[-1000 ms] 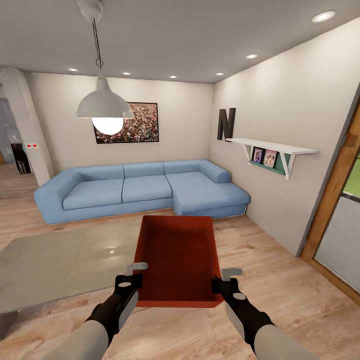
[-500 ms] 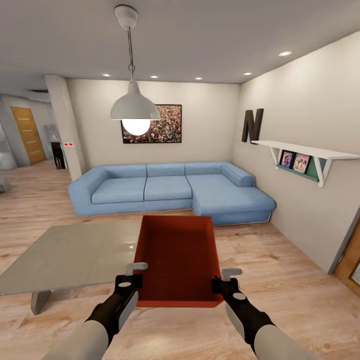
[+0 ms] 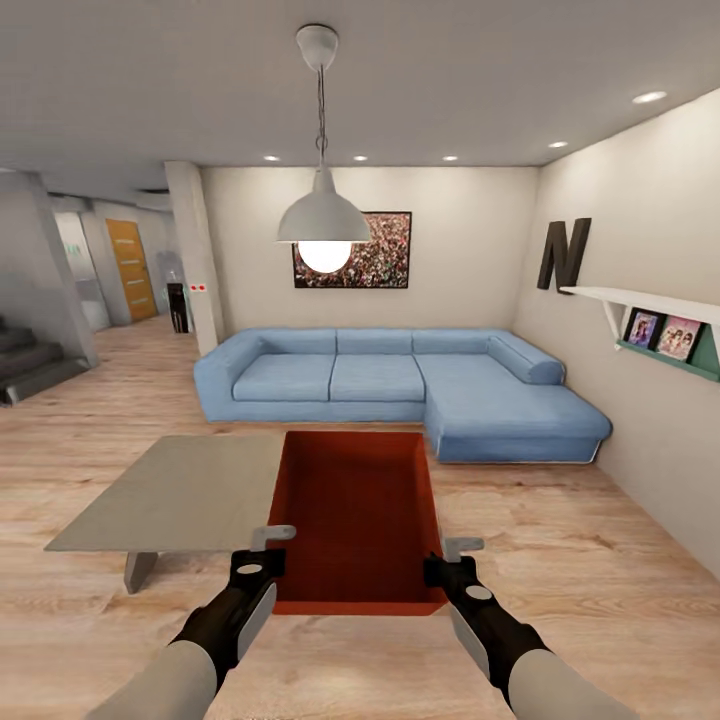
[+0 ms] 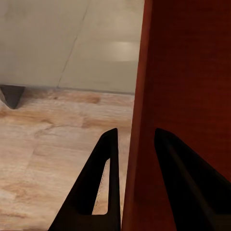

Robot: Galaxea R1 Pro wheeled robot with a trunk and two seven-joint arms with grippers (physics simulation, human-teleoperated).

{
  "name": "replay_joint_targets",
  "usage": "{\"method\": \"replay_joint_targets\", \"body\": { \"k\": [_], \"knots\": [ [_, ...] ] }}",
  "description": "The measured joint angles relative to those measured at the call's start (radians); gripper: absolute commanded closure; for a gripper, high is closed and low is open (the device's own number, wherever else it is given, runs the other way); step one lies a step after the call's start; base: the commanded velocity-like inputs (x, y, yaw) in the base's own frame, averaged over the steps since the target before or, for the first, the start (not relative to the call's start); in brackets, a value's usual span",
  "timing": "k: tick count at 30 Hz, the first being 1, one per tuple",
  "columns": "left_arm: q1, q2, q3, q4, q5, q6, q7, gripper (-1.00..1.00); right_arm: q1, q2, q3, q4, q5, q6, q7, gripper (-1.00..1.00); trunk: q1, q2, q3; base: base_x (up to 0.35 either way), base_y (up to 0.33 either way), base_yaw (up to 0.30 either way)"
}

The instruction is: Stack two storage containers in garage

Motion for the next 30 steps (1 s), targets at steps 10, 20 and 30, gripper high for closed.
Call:
{"method": "replay_joint_targets", "body": {
  "k": [10, 20, 30],
  "knots": [
    [0.000, 0.000, 0.000, 0.000, 0.000, 0.000, 0.000, 1.00, 0.000, 0.000, 0.000, 0.000, 0.000, 0.000, 0.000, 1.00, 0.000, 0.000, 0.005, 0.000, 0.000, 0.299],
    [0.000, 0.000, 0.000, 0.000, 0.000, 0.000, 0.000, 1.00, 0.000, 0.000, 0.000, 0.000, 0.000, 0.000, 0.000, 1.00, 0.000, 0.000, 0.010, 0.000, 0.000, 0.299],
    [0.000, 0.000, 0.000, 0.000, 0.000, 0.000, 0.000, 1.00, 0.000, 0.000, 0.000, 0.000, 0.000, 0.000, 0.000, 1.00, 0.000, 0.000, 0.015, 0.000, 0.000, 0.299]
  ]
}}
